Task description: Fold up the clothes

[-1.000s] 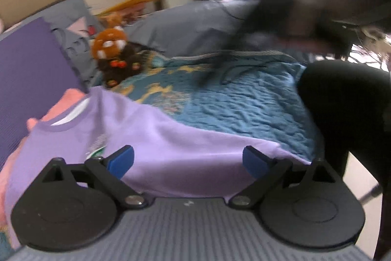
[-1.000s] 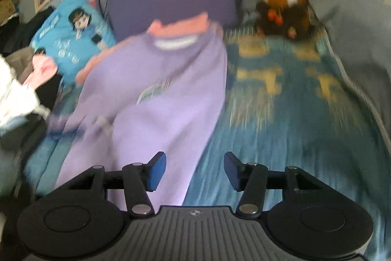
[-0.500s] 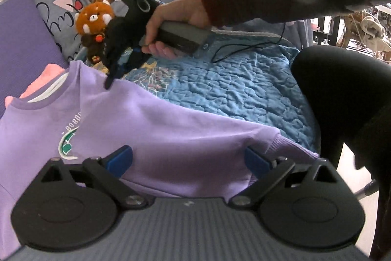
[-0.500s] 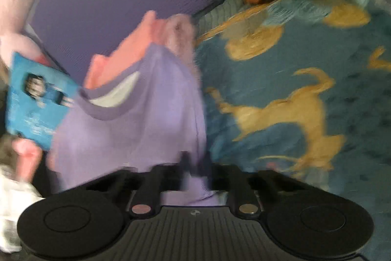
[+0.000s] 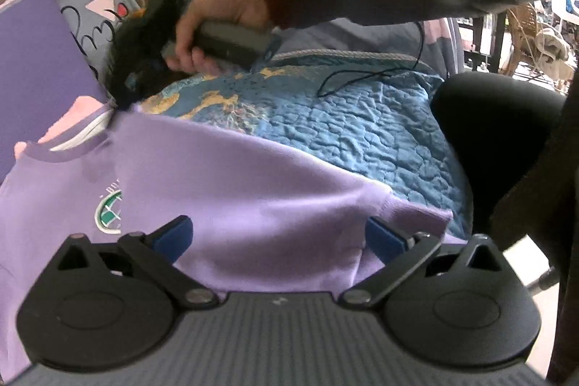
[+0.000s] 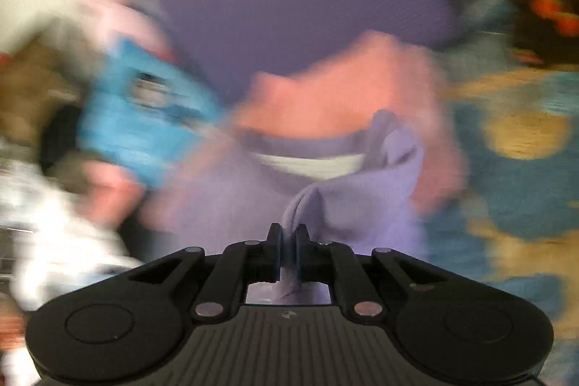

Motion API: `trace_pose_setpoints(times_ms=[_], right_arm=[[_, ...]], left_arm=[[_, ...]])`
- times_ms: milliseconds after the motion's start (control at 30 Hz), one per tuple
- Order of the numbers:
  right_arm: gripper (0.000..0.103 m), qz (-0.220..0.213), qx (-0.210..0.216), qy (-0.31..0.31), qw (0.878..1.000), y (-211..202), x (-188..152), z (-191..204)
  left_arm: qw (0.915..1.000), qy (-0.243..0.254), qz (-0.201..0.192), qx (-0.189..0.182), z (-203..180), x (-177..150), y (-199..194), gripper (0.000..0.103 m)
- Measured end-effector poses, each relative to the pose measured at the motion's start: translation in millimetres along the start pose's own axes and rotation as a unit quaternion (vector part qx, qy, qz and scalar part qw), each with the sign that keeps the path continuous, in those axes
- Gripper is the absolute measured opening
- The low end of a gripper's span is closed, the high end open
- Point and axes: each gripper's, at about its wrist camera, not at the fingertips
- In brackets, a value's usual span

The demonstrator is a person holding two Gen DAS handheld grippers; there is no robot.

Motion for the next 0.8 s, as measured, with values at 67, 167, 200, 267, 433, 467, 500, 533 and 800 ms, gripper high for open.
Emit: trace_pose_setpoints(times_ms=[67,167,200,267,433,467,500,533,800], right_arm=[[0.007,0.021,-0.068,0.016,0.997,16.5,-0.3,-12.4],[0.008,0.022,-0.076,0.043,0.996,23.2,-2.7,-23.5],[0.008,0.020,-0.069,0.053,0.996,23.3,-3.8,-26.3],[0.009,0.014,-0.064,0.061,0.996,20.1,-6.2,-27.1],[0.022,-0.053,-0.093,0.035,0.994,-25.1,-30.1,-5.1],[0.024,-0.066,-0.106,0.022,0.992,-33.1,-38.9,2.1],[0.025,-0.071,-0.120,0.011,0.990,-41.5,-50.8,9.2],[0.025,-0.066,-0.128,0.002,0.990,-46.5,-61.4,13.5],[0.034,0.032,-0.108,-0.104,0.988,-66.8,-180.7,70.1]], left_arm=[[1.0000,0.009,0.004,-0.001,-1.8,-0.1,1.5,0.102],[0.9997,0.019,0.007,-0.012,-5.8,0.0,5.0,0.102],[0.9997,0.020,0.008,-0.014,-7.1,0.0,6.6,0.102],[0.9996,0.019,0.015,-0.013,-8.5,-1.0,10.7,0.102],[0.9998,0.009,0.014,-0.007,-9.2,-3.0,9.7,0.102],[0.9999,0.007,0.014,-0.003,-9.4,-3.2,7.6,0.102],[0.9999,0.007,0.015,0.002,-9.7,-3.6,5.1,0.102],[0.9998,0.009,0.014,0.006,-10.0,-4.1,2.3,0.102],[0.9990,0.016,0.018,0.037,-7.3,-16.8,-30.5,0.103]])
Point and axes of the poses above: each gripper's, at about its wrist camera, not at the fingertips, and y roughly the way its jaws point, z to its left, x to its top, and after that the axes turned 14 degrees about z, right-handed
